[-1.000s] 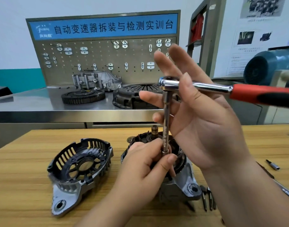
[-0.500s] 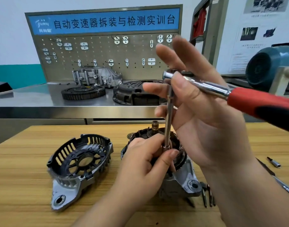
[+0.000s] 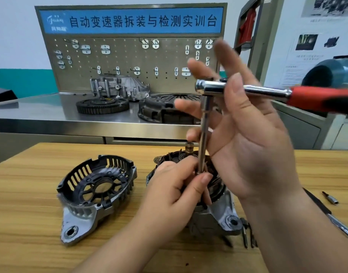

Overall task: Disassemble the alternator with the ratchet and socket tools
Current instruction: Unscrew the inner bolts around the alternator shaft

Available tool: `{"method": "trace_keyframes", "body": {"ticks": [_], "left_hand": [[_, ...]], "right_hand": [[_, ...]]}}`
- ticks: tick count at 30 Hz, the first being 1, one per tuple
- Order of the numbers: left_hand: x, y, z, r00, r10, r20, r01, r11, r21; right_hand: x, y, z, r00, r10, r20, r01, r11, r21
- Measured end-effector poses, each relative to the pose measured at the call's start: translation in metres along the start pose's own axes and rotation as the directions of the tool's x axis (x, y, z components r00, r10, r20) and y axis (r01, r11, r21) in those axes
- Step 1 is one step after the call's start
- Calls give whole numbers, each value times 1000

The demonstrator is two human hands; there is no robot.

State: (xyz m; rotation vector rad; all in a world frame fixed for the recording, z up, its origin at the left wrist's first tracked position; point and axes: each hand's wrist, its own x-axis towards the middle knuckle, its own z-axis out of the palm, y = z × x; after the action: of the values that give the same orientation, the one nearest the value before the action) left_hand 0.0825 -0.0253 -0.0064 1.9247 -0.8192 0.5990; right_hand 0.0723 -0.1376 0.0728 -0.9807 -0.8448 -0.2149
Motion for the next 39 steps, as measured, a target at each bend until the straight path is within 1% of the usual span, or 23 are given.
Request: {"method": "trace_keyframes", "body": {"ticks": [2,3,4,6,8,10,12,14,16,18,20,22,25,28,30,32,34,36,38,39], "left_hand": [[0,1,1,1000,-15,-2,15,1000,8],[0,2,1,1000,-20,2,20,1000,-4],[0,3,0,1000,-21,4,21,1000,-21],[0,3,-1,1000,-7,9,7,999,-46],[0,3,-3,999,16,35,-15,999,-32],[1,2,-4,998,26,65,-26,1000,0],[2,3,-5,996,27,84,-26,1000,-7],[2,3,-5,996,12,87,-9,999,-34],[2,3,-5,998,-23,62,28,997,-74],[3,3,-5,996,-71,54,78,989,-124],[3,2,-4,996,-78,50,84,989,-125],[3,1,-4,995,-84,54,91,987,-134],[4,2,-6,994,-70,81,83,982,-172],[5,4,-7,998,-4,69,11,994,-108],[6,3,-7,997,10,78,-5,997,-73],[7,2,-7,997,12,80,-6,997,-73],[6,1,-6,998,-7,59,13,994,-106],[6,0,-6,998,-29,54,37,988,-153],[5,2,-6,999,-39,37,45,985,-164],[6,3,-5,999,-46,27,49,984,-170]], "right_hand": [[0,-3,1,996,-88,4,88,989,-118],[0,-3,1,995,-95,13,96,988,-123],[0,-2,1,997,-77,21,79,993,-83],[-1,1,3,1000,9,27,-10,999,38],[-1,3,1,992,121,24,-123,986,115],[0,2,-4,978,206,23,-207,969,132],[0,1,-6,972,235,13,-235,964,125],[-1,1,-4,978,209,-14,-206,971,121],[-2,2,-1,990,130,-47,-125,988,90],[-2,1,1,997,28,-72,-28,1000,7],[-2,0,2,995,-47,-88,41,996,-74],[-2,0,4,994,-63,-86,56,995,-77],[-2,2,5,996,35,-84,-34,999,12],[-1,2,2,981,166,-99,-158,984,82],[-1,3,0,975,192,-112,-182,979,89],[-2,4,1,977,163,-136,-152,984,89],[-4,5,3,983,78,-167,-75,997,28],[-5,4,6,984,-40,-174,22,994,-107],[-6,3,8,977,-157,-145,118,961,-250],[-5,3,9,973,-194,-128,150,945,-290]]}}
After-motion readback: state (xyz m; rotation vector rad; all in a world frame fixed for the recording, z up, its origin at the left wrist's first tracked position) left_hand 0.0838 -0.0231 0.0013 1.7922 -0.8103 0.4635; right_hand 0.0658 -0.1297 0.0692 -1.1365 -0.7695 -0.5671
